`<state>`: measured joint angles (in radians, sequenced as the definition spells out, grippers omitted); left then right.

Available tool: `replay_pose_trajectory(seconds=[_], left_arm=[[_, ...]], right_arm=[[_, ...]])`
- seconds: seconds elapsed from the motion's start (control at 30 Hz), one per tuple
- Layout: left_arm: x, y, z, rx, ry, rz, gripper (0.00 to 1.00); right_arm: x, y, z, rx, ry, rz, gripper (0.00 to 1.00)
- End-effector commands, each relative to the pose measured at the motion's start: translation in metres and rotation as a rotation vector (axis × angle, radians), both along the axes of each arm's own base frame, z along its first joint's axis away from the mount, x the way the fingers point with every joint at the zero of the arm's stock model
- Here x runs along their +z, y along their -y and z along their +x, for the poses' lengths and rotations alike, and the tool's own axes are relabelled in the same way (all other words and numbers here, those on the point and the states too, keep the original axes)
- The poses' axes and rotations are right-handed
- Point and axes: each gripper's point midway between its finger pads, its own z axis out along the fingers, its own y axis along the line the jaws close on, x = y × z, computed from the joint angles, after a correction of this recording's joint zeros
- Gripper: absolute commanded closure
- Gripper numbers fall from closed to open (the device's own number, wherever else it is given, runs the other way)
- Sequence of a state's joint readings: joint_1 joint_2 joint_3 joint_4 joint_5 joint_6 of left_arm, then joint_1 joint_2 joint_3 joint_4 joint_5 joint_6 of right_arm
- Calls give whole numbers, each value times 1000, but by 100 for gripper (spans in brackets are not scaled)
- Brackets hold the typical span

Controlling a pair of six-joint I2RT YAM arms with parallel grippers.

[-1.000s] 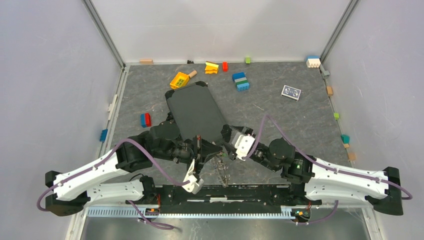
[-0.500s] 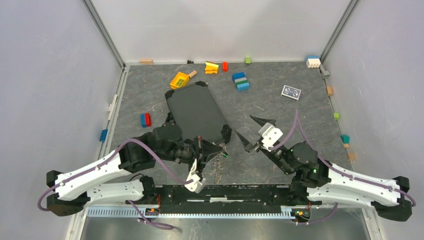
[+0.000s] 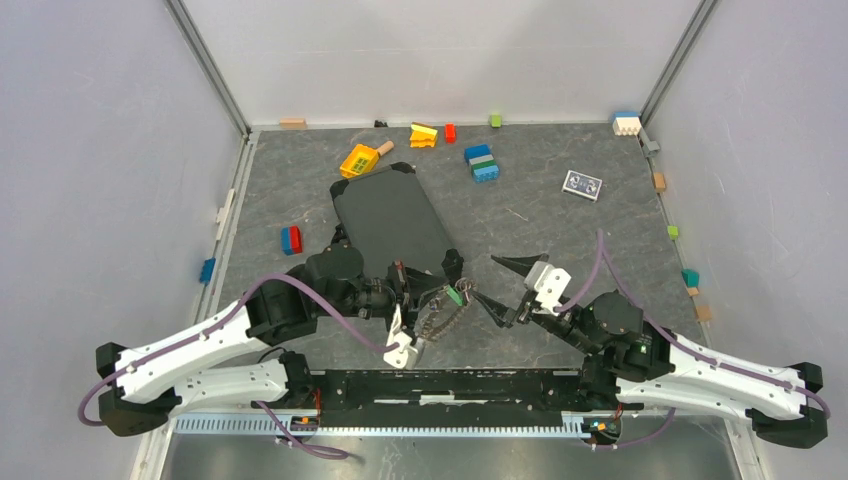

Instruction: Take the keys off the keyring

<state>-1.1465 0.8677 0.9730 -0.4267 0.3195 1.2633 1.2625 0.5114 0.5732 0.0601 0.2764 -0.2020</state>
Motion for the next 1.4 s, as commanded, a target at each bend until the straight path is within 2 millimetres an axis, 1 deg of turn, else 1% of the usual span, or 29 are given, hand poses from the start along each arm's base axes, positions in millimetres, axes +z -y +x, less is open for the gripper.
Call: replay_pose_trajectory(seconds=[0.0,0.07,0.13,0.2,0.3,0.4,0.53,0.6,0.73,0.83,0.93,1.07,1.3,1.37], left_arm=[[32,3,6,27,-12,-141,98],[36,4,10,40,-13,-162,98],[39,3,16,71,-19,-187,98],[45,3,24,117,-39,-235,98],[61,1,34,177,-95,-361,98],[60,-1,40,215,-121,-374,98],[62,-2,50,267,-150,-386,98],[70,-3,53,288,-168,-424,98],[77,-6,63,354,-224,-473,98],[85,-9,70,404,-282,-526,98],[92,-13,76,447,-340,-570,98],[102,-18,87,538,-431,-617,98],[99,-11,90,578,-521,-574,98],[98,-11,94,616,-556,-566,98]], right_arm=[[-4,-3,-4,22,-26,17,26],[-2,-4,-3,21,-34,39,24],[1,-6,-3,21,-44,70,24],[2,-9,-3,25,-65,98,26],[10,-17,-8,58,-113,119,31],[21,-24,-12,91,-152,127,34],[29,-27,-15,107,-187,137,35],[30,-26,-16,109,-192,147,36],[28,-25,-14,93,-207,174,38],[24,-23,-7,51,-218,182,39],[23,-18,0,7,-224,202,37],[22,-17,-1,10,-222,228,35],[20,-24,-9,68,-229,254,34],[20,-26,-8,70,-233,265,34]])
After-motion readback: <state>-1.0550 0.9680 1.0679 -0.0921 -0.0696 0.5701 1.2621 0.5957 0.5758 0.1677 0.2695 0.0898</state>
